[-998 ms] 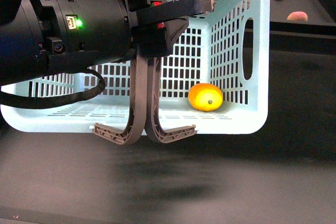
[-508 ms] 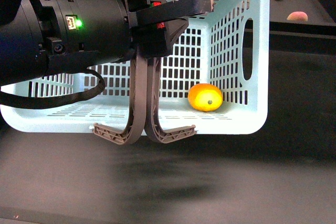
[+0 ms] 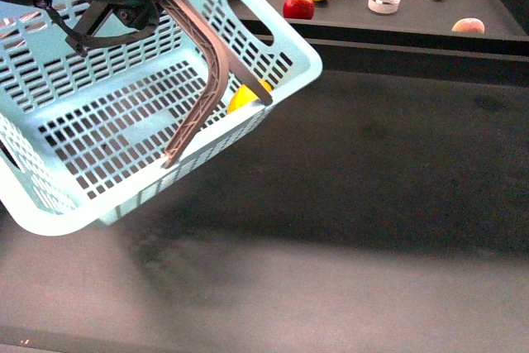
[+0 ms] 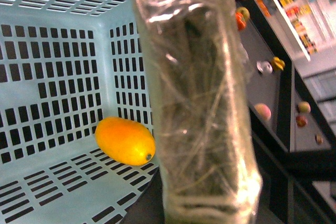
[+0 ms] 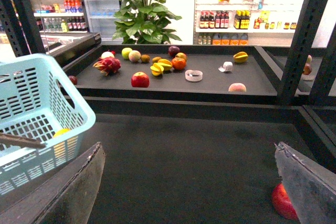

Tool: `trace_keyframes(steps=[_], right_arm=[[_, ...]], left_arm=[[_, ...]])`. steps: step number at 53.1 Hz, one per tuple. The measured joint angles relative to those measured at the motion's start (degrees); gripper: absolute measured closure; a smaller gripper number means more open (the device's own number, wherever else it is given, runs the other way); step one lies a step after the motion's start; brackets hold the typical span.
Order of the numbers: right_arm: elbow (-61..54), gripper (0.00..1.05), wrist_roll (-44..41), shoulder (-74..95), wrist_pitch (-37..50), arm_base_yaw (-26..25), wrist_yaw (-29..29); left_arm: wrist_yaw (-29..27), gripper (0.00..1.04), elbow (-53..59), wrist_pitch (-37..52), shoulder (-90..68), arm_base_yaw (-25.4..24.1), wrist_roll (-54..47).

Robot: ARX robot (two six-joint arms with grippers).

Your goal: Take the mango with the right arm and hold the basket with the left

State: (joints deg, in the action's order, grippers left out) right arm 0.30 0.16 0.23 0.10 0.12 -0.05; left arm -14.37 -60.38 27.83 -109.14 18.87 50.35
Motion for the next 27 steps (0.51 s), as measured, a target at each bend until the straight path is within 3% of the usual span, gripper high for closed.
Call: trace_keyframes(steps=[12,27], right_arm=[[0.00,0.08,0.00,0.00,0.00,0.00,0.02],[0.00,0.08,0.00,0.00,0.00,0.00,0.00]], left_arm=[[-8.17,0.97,-5.60,-5.68,-5.31,-3.58,17.16],[-9.44,0.97,-10.86,-5.88,-10.62,-7.93,29.03]])
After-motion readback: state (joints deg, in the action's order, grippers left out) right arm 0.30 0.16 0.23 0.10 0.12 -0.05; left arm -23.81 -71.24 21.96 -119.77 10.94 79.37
